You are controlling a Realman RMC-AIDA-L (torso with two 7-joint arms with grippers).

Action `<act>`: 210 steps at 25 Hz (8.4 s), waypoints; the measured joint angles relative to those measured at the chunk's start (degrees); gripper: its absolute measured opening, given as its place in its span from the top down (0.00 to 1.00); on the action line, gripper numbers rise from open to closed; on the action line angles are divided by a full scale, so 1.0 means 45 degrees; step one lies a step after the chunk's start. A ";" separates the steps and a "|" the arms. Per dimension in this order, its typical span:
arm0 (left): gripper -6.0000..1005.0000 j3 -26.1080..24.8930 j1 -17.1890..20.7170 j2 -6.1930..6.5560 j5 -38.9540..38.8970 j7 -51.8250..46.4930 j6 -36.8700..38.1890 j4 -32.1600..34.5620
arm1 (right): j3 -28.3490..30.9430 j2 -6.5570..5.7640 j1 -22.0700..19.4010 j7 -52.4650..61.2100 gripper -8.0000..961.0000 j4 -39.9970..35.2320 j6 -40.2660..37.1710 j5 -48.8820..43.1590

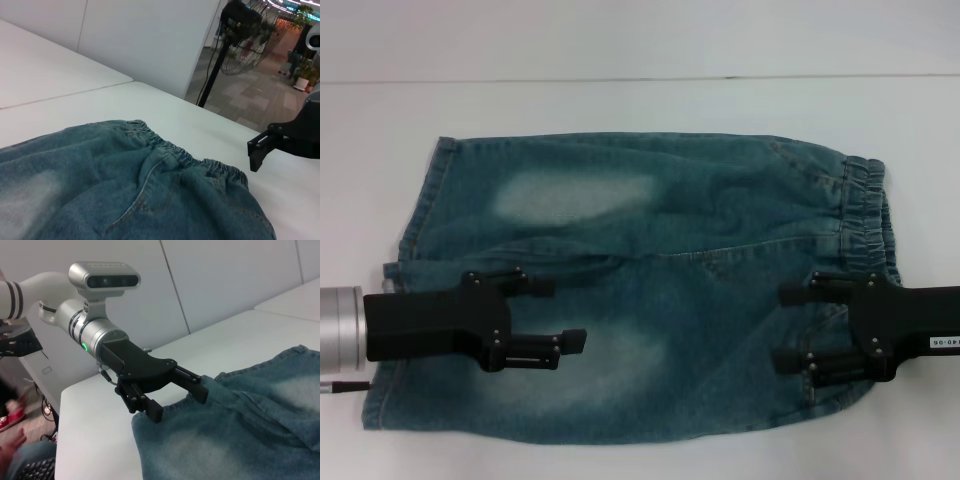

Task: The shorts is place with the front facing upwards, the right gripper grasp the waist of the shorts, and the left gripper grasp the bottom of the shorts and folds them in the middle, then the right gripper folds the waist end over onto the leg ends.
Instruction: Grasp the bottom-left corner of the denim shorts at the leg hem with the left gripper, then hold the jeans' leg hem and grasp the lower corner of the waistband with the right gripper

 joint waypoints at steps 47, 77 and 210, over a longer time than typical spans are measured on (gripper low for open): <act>0.10 -0.6060 0.1727 0.0659 0.4769 -0.4143 0.2635 0.2985 | 0.1106 -0.0105 -0.0488 -0.1496 0.02 0.0001 0.0507 0.0353; 0.11 -0.5306 0.1268 0.0522 0.5872 -0.5155 0.2066 0.2580 | 0.1037 -0.0107 -0.0438 -0.1085 0.02 -0.0112 0.0740 0.0304; 0.97 -0.3599 -0.0304 -0.0296 0.6410 -0.6696 0.1411 0.3114 | 0.2653 -0.2433 0.1459 1.1575 0.03 -0.0365 0.0311 -0.4951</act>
